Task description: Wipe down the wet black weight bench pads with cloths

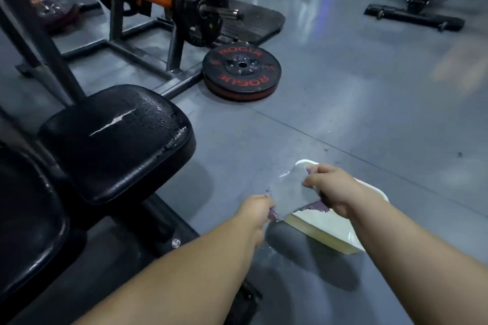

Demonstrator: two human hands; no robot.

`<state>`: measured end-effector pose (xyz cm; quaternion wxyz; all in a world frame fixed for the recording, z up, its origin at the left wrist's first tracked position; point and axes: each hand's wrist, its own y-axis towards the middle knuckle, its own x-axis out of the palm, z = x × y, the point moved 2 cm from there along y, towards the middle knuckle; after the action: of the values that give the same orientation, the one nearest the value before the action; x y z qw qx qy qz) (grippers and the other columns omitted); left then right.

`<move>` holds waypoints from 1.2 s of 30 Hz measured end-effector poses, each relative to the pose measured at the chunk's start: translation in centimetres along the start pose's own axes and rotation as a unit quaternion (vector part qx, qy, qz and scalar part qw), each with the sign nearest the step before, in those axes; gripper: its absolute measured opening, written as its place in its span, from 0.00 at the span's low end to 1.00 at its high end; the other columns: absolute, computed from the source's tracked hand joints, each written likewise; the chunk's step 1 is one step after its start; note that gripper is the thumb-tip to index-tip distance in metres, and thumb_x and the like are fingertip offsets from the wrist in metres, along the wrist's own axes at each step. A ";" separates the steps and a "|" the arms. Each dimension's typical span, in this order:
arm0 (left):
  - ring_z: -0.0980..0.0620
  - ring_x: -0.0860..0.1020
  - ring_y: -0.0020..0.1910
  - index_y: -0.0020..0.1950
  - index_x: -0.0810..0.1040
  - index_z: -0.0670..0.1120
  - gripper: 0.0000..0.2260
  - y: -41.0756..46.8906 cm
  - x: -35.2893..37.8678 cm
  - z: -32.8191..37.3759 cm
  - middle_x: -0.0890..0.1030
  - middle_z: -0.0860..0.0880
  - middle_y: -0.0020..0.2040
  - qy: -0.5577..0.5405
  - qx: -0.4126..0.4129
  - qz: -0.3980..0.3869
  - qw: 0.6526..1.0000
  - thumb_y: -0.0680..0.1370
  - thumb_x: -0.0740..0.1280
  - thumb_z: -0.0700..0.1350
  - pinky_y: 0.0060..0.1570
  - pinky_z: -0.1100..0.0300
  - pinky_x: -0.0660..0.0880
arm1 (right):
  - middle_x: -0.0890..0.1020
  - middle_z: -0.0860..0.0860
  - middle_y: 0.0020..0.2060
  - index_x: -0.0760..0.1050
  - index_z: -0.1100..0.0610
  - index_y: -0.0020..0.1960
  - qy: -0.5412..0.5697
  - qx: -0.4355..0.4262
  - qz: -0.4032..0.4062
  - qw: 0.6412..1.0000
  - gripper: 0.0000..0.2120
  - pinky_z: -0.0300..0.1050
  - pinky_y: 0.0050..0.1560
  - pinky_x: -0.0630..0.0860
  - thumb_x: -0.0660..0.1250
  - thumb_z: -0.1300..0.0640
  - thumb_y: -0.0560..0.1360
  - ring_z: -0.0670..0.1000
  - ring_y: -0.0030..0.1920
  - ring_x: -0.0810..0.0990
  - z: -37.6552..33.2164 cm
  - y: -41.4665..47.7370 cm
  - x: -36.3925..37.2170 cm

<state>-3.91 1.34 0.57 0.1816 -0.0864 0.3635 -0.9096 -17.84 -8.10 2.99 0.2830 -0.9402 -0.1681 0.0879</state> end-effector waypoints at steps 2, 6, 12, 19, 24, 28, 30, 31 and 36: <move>0.55 0.71 0.21 0.33 0.73 0.40 0.14 1.9 0.2 -0.7 0.73 0.45 0.26 0.007 -0.011 0.011 1.000 0.77 0.60 0.28 0.25 0.68 0.71 | 0.76 0.59 0.36 0.72 0.59 0.42 -0.008 0.010 0.013 1.000 0.10 0.43 0.28 0.68 0.62 0.73 0.71 0.58 0.31 0.74 1.5 1.8 -0.4; 0.44 0.79 0.41 0.44 0.80 0.41 0.14 6.1 0.8 -2.9 0.81 0.41 0.43 0.072 -0.011 0.045 0.996 0.60 0.67 0.42 0.45 0.56 0.78 | 0.76 0.60 0.41 0.75 0.56 0.48 -0.026 0.037 0.041 0.998 0.13 0.41 0.26 0.66 0.63 0.71 0.69 0.61 0.31 0.75 4.3 5.0 -1.1; 0.45 0.79 0.53 0.54 0.72 0.48 0.17 9.5 2.6 -4.2 0.78 0.44 0.53 0.094 -0.049 0.026 0.994 0.67 0.71 0.40 0.52 0.56 0.77 | 0.75 0.57 0.46 0.73 0.55 0.56 -0.031 0.056 0.071 0.995 0.17 0.47 0.25 0.78 0.63 0.70 0.72 0.60 0.32 0.78 7.2 8.5 -2.1; 0.51 0.72 0.52 0.57 0.73 0.49 0.12 10.7 2.6 -4.3 0.74 0.48 0.54 0.139 -0.060 0.003 0.989 0.77 0.65 0.36 0.42 0.63 0.69 | 0.74 0.57 0.48 0.67 0.55 0.63 -0.027 0.049 0.066 0.996 0.23 0.46 0.27 0.76 0.65 0.71 0.73 0.58 0.38 0.76 9.8 10.5 -1.7; 0.52 0.70 0.56 0.70 0.70 0.48 0.20 11.6 2.4 -5.1 0.73 0.49 0.62 0.186 -0.079 -0.015 0.979 0.78 0.65 0.38 0.53 0.62 0.67 | 0.74 0.53 0.45 0.66 0.55 0.66 -0.067 0.065 0.084 0.992 0.23 0.45 0.30 0.79 0.65 0.68 0.74 0.53 0.41 0.77 10.9 11.1 -0.8; 0.50 0.71 0.56 0.68 0.69 0.49 0.19 11.4 2.8 -5.0 0.74 0.48 0.62 0.200 -0.099 -0.021 0.975 0.78 0.65 0.39 0.57 0.60 0.69 | 0.77 0.48 0.45 0.65 0.56 0.68 -0.177 0.046 0.094 0.979 0.23 0.40 0.39 0.75 0.65 0.62 0.74 0.49 0.40 0.76 11.1 11.3 -0.7; 0.50 0.73 0.53 0.61 0.71 0.48 0.14 11.2 3.0 -4.9 0.77 0.48 0.56 0.213 -0.104 -0.039 0.971 0.77 0.64 0.38 0.52 0.61 0.70 | 0.78 0.49 0.54 0.61 0.56 0.69 -0.227 0.048 0.075 0.970 0.23 0.36 0.35 0.67 0.62 0.60 0.76 0.47 0.39 0.74 10.9 11.1 -0.3; 0.49 0.75 0.53 0.61 0.72 0.47 0.14 11.2 3.2 -4.9 0.79 0.47 0.55 0.221 -0.102 -0.048 0.969 0.76 0.64 0.38 0.50 0.60 0.71 | 0.78 0.50 0.58 0.60 0.55 0.70 -0.241 0.047 0.069 0.967 0.23 0.38 0.35 0.66 0.61 0.59 0.77 0.48 0.40 0.74 10.9 11.1 -0.1; 0.46 0.73 0.63 0.73 0.66 0.46 0.31 11.4 3.6 -5.2 0.72 0.46 0.68 0.258 -0.088 -0.067 0.960 0.69 0.66 0.43 0.53 0.59 0.71 | 0.71 0.54 0.59 0.63 0.49 0.66 -0.297 0.024 0.108 0.948 0.21 0.44 0.46 0.67 0.62 0.54 0.75 0.52 0.49 0.73 11.0 10.6 -0.3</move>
<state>-5.68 -4.40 -10.95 0.0120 0.1117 0.4703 -0.8753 -18.11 -11.01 -12.00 0.2313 -0.8770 -0.1399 0.3972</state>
